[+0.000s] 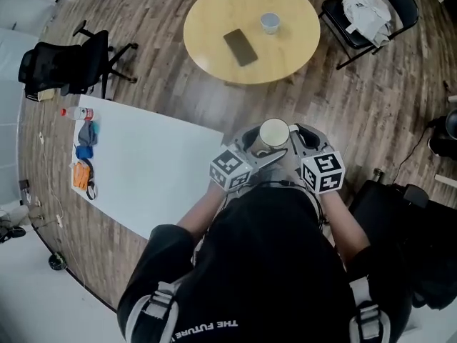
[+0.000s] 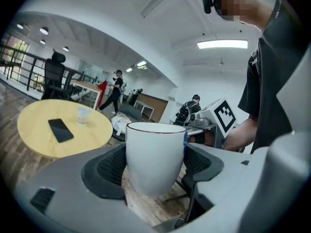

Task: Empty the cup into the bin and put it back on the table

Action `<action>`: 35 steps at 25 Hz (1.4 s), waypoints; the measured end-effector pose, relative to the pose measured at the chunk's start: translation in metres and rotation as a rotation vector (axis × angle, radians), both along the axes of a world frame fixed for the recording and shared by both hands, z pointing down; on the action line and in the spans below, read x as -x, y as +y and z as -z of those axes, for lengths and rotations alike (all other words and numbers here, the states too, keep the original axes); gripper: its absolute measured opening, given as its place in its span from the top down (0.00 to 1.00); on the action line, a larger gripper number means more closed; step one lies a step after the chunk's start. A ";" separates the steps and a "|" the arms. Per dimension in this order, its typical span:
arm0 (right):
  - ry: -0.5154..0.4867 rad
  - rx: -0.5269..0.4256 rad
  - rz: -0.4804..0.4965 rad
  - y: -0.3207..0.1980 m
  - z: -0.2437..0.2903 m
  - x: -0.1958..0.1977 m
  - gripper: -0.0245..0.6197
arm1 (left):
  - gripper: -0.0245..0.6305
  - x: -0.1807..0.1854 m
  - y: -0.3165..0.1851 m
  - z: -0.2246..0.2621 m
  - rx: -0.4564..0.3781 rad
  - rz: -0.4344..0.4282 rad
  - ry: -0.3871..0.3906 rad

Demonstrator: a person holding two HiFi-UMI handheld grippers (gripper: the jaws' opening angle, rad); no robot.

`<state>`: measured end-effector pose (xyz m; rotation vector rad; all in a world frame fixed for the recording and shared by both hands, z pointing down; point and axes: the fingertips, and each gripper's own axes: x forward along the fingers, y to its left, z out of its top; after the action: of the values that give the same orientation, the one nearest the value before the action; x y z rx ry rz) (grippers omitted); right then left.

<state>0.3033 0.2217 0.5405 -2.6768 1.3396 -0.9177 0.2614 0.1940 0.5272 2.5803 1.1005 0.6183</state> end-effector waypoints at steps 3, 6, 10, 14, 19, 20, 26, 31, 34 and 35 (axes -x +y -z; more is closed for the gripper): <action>-0.095 0.051 -0.024 0.017 -0.031 0.006 0.89 | 0.40 0.003 0.015 -0.029 0.025 -0.053 -0.102; -0.218 0.089 -0.046 0.029 -0.065 0.014 0.89 | 0.40 0.008 0.025 -0.060 0.044 -0.091 -0.214; -0.386 0.115 -0.076 0.038 -0.107 0.027 0.89 | 0.40 0.015 0.032 -0.096 0.078 -0.111 -0.344; -0.454 0.144 -0.073 0.043 -0.134 0.034 0.89 | 0.40 0.022 0.036 -0.122 0.064 -0.126 -0.401; -0.515 0.151 -0.081 0.044 -0.149 0.038 0.89 | 0.40 0.022 0.035 -0.136 0.075 -0.119 -0.440; -0.521 0.150 -0.086 0.044 -0.151 0.038 0.89 | 0.40 0.021 0.035 -0.137 0.075 -0.121 -0.443; -0.524 0.158 -0.093 0.045 -0.154 0.033 0.89 | 0.40 0.015 0.034 -0.141 0.074 -0.128 -0.451; -0.519 0.166 -0.095 0.047 -0.155 0.033 0.89 | 0.40 0.015 0.036 -0.142 0.071 -0.136 -0.454; -0.515 0.166 -0.096 0.048 -0.155 0.031 0.89 | 0.40 0.015 0.037 -0.143 0.067 -0.136 -0.453; -0.509 0.167 -0.095 0.048 -0.155 0.030 0.89 | 0.40 0.014 0.037 -0.143 0.065 -0.135 -0.452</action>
<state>0.2730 0.2695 0.6958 -2.3375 1.0514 -1.6158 0.2473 0.2312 0.6704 2.1671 1.1157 1.1092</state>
